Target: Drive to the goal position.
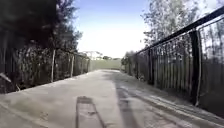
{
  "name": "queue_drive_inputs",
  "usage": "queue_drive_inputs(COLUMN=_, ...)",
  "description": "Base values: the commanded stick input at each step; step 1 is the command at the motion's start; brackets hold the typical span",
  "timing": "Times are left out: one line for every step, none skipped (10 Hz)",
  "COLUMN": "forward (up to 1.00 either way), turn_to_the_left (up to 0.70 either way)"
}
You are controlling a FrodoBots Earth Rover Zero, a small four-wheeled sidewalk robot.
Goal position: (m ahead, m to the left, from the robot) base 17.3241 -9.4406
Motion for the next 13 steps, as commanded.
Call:
queue_drive_inputs(forward=1.0, turn_to_the_left=0.0)
queue_drive_inputs(forward=1.0, turn_to_the_left=0.0)
queue_drive_inputs(forward=1.0, turn_to_the_left=0.0)
queue_drive_inputs(forward=1.0, turn_to_the_left=0.0)
queue_drive_inputs(forward=1.0, turn_to_the_left=0.0)
queue_drive_inputs(forward=1.0, turn_to_the_left=0.0)
queue_drive_inputs(forward=1.0, turn_to_the_left=0.0)
queue_drive_inputs(forward=1.0, turn_to_the_left=0.0)
queue_drive_inputs(forward=1.0, turn_to_the_left=0.0)
queue_drive_inputs(forward=1.0, turn_to_the_left=0.0)
queue_drive_inputs(forward=1.0, turn_to_the_left=0.0)
queue_drive_inputs(forward=1.0, turn_to_the_left=0.0)
queue_drive_inputs(forward=1.0, turn_to_the_left=0.0)
